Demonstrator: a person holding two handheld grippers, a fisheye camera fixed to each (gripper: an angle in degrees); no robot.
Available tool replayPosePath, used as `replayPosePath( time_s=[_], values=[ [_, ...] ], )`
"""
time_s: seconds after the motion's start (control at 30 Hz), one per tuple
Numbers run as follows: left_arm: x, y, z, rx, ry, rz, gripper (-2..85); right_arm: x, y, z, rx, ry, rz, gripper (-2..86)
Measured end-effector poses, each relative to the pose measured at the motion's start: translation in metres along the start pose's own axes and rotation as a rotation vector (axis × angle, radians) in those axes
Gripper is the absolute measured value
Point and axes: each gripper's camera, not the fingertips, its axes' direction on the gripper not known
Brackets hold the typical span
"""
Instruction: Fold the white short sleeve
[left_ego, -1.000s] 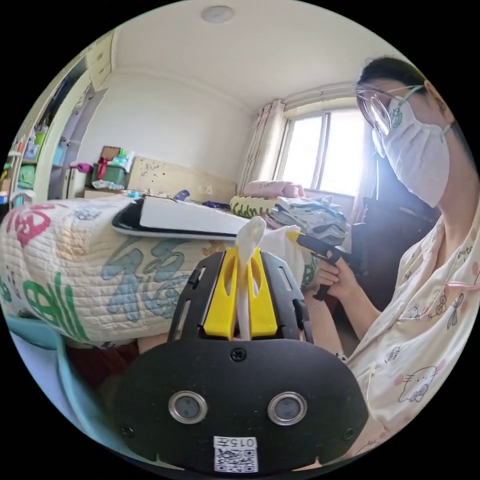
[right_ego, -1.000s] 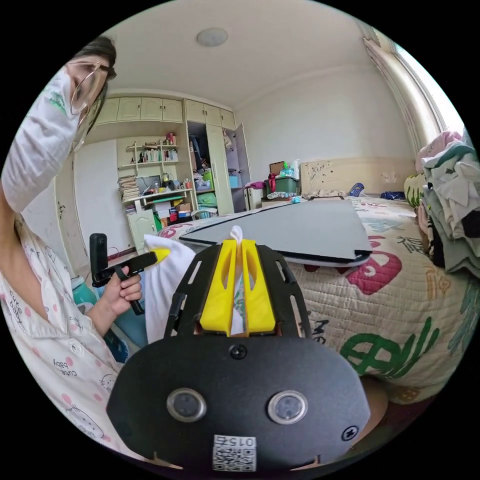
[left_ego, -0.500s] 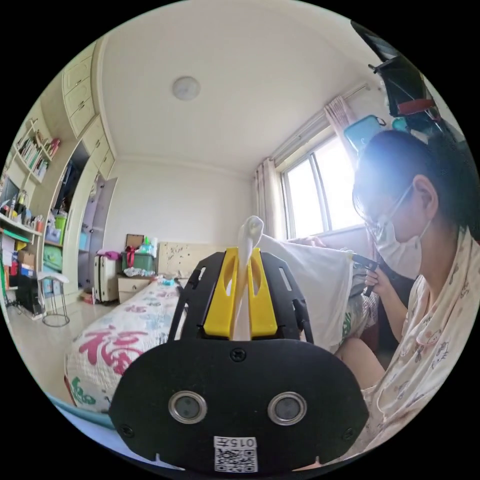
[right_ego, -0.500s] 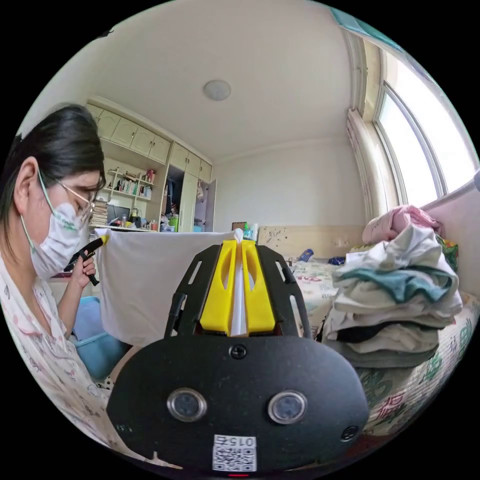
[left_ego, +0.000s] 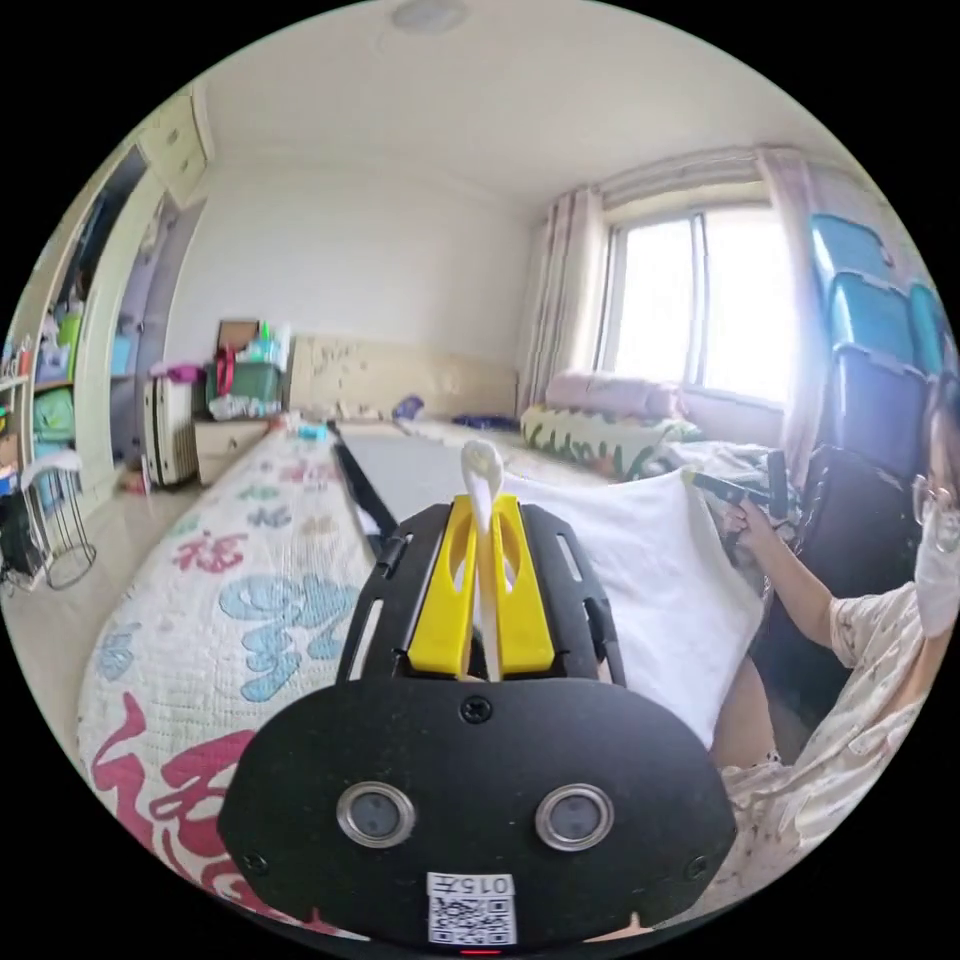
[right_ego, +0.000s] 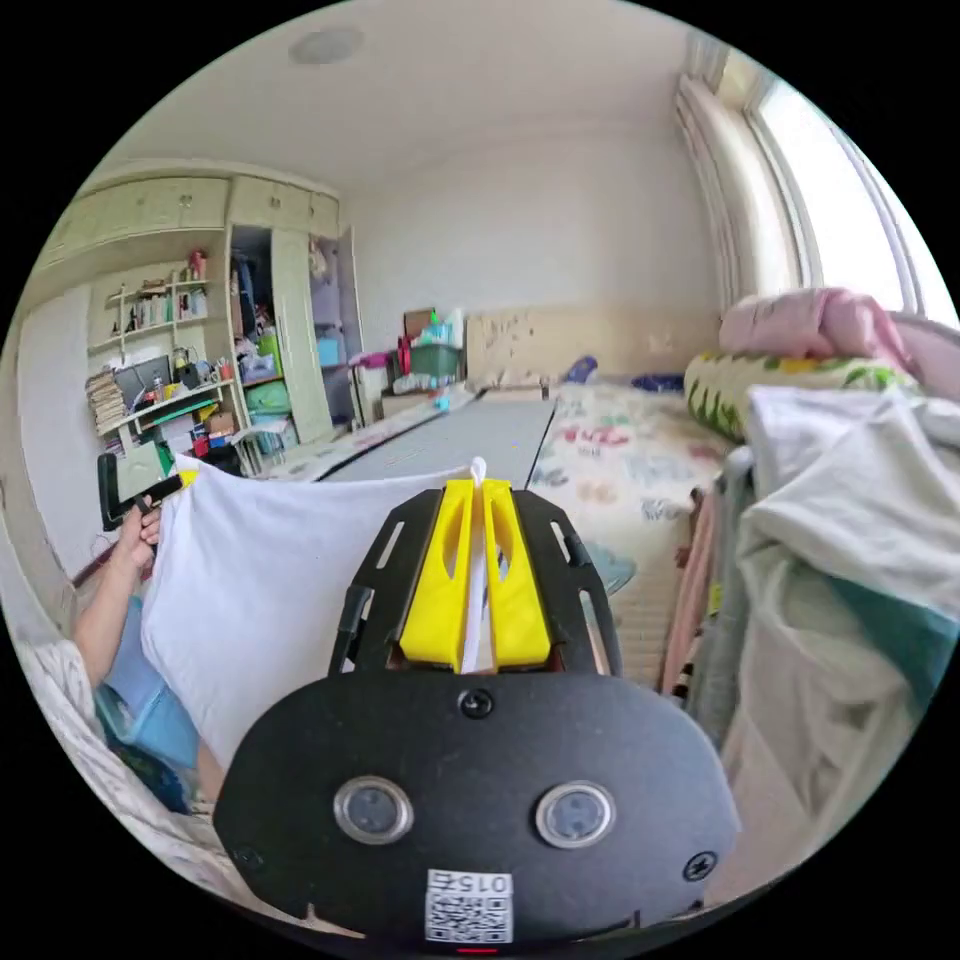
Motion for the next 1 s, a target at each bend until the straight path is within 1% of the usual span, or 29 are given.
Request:
replayPosePath(
  time_s=[0.03, 0.1, 0.23, 0.3, 0.37, 0.43, 0.47, 0.5, 0.53, 0.57, 0.6, 0.63, 0.67, 0.7, 0.73, 0.8, 0.87, 0.9, 1.0],
  values=[
    [-0.008, 0.0, 0.02, -0.043, -0.003, -0.013, 1.0, 0.006, -0.004, 0.018, -0.034, -0.01, 0.015, -0.5],
    [-0.036, -0.007, 0.08, -0.165, -0.005, -0.103, 1.2, 0.023, -0.016, 0.077, -0.135, 0.019, 0.037, -0.4],
    [-0.061, -0.03, 0.128, -0.172, 0.024, -0.142, 1.7, 0.044, -0.029, 0.127, -0.232, -0.015, 0.089, 0.2],
    [-0.068, -0.045, 0.169, -0.235, -0.011, -0.159, 2.6, 0.062, -0.031, 0.156, -0.311, -0.036, 0.148, 1.7],
    [-0.071, -0.054, 0.198, -0.281, -0.024, -0.184, 4.5, 0.076, -0.025, 0.163, -0.321, -0.041, 0.206, 2.6],
    [-0.072, -0.062, 0.212, -0.277, -0.066, -0.221, 7.8, 0.076, -0.014, 0.15, -0.28, 0.042, 0.216, 2.8],
    [-0.068, -0.067, 0.207, -0.219, -0.09, -0.214, 9.9, 0.066, -0.003, 0.132, -0.23, 0.079, 0.159, 3.4],
    [-0.058, -0.07, 0.196, -0.138, -0.117, -0.184, 10.1, 0.049, 0.012, 0.107, -0.164, 0.096, 0.071, 4.4],
    [-0.051, -0.072, 0.189, -0.1, -0.129, -0.161, 10.3, 0.038, 0.021, 0.092, -0.129, 0.099, 0.009, 5.0],
    [-0.033, -0.076, 0.176, -0.041, -0.152, -0.102, 10.7, 0.014, 0.045, 0.059, -0.058, 0.097, -0.139, 5.6],
    [-0.011, -0.08, 0.164, -0.005, -0.151, -0.025, 11.5, -0.01, 0.073, 0.025, 0.004, 0.056, -0.288, 6.1],
    [0.003, -0.082, 0.159, 0.005, -0.134, 0.022, 12.0, -0.02, 0.089, 0.008, 0.025, 0.014, -0.361, 6.2],
    [0.032, -0.084, 0.148, 0.013, -0.073, 0.125, 12.8, -0.038, 0.119, -0.025, 0.042, -0.098, -0.488, 6.6],
    [0.066, -0.086, 0.14, -0.005, 0.014, 0.237, 13.2, -0.054, 0.148, -0.054, 0.03, -0.229, -0.608, 7.1],
    [0.085, -0.087, 0.138, -0.028, 0.062, 0.301, 13.1, -0.063, 0.163, -0.067, 0.022, -0.29, -0.672, 7.3],
    [0.167, -0.08, 0.135, -0.127, 0.284, 0.598, 12.4, -0.094, 0.224, -0.108, 0.003, -0.468, -0.914, 7.2],
    [0.214, -0.078, 0.144, -0.16, 0.367, 0.708, 11.8, -0.113, 0.25, -0.119, -0.051, -0.531, -0.971, 7.1],
    [0.239, -0.082, 0.159, -0.211, 0.378, 0.739, 11.5, -0.124, 0.262, -0.119, -0.092, -0.554, -0.99, 7.4],
    [0.282, -0.093, 0.204, -0.318, 0.438, 0.785, 11.5, -0.142, 0.289, -0.099, -0.146, -0.54, -1.018, 7.9]
  ],
)
